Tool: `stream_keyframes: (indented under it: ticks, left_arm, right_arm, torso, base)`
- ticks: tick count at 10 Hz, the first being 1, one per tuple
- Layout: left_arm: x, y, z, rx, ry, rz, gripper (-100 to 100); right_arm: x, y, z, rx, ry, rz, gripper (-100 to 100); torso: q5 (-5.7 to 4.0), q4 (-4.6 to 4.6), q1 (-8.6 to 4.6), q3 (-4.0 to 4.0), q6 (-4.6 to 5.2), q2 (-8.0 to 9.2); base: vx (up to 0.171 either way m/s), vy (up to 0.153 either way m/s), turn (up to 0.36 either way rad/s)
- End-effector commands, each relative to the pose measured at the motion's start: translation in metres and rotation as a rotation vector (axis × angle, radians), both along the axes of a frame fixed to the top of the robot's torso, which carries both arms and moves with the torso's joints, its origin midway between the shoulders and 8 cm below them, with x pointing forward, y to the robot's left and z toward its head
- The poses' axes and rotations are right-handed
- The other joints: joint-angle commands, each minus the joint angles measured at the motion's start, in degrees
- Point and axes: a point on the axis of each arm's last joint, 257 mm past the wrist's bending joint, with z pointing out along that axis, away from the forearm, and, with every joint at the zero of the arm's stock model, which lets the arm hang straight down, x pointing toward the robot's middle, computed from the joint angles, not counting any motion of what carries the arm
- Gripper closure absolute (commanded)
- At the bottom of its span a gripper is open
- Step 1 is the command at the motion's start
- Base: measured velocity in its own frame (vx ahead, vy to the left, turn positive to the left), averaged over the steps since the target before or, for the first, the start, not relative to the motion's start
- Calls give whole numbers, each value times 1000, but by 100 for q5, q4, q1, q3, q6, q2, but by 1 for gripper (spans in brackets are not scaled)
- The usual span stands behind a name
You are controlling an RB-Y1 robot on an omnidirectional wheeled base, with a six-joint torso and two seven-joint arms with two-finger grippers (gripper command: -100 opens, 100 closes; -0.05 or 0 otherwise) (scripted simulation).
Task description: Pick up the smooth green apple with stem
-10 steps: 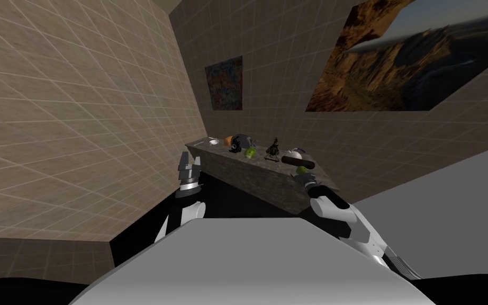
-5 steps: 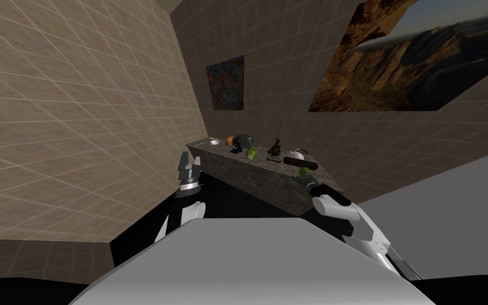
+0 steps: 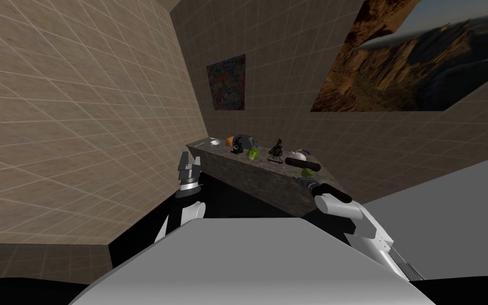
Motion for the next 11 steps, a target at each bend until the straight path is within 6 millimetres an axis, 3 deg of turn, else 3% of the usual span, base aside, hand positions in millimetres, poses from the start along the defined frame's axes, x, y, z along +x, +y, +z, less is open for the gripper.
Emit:
stream_keyframes:
  ticks: [1, 11]
  left_arm:
    - [0, 0, 0, 0, 0, 0, 0]
    - [0, 0, 0, 0, 0, 0, 0]
  right_arm:
    - [-3, -8, -8, 64, 28, -37, -100]
    - [-26, -30, -41, 342, 142, -236, -100]
  torso:
    - [0, 0, 0, 0, 0, 0]
    - [0, -1, -1, -4, 1, -8]
  base:
    - [55, 40, -6]
    - [48, 24, -14]
